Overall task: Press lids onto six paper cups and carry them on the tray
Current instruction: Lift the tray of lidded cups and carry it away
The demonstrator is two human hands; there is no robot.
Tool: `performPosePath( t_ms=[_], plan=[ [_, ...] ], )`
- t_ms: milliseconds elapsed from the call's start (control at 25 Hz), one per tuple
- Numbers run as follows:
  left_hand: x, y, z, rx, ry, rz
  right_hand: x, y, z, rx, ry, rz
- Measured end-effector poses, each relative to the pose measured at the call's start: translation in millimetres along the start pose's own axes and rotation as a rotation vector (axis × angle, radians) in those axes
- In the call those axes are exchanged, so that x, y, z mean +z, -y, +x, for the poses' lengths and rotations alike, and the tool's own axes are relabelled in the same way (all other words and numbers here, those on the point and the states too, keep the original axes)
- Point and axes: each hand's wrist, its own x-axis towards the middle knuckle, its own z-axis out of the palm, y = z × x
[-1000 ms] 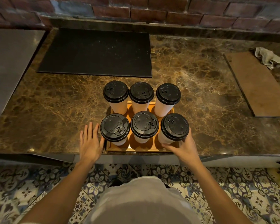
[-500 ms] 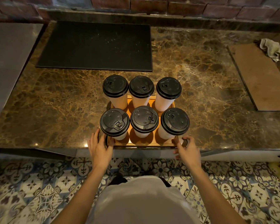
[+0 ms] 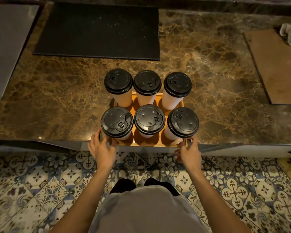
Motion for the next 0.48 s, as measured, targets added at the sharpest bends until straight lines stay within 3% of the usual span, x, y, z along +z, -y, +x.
performPosePath(
  t_ms=[80, 240, 360, 480],
  plan=[
    [-2.0, 5.9, -14.0, -0.053, 0.02, -0.046, -3.0, -10.3, -11.1, -0.003, 0.021, 0.011],
    [-11.0, 13.6, -36.9, -0.171, 0.16, -0.407, -9.2, -29.1, -28.7, 0.027, 0.112, 0.292],
    [-18.7, 14.9, -49.6, -0.327, 0.268, -0.689, -11.2, -39.6, -35.8, 0.037, 0.132, 0.304],
    [-21.2, 23.1, -58.7, -0.4, 0.333, -0.741, -14.6, -50.1, -42.2, 0.052, 0.138, 0.276]
  ],
)
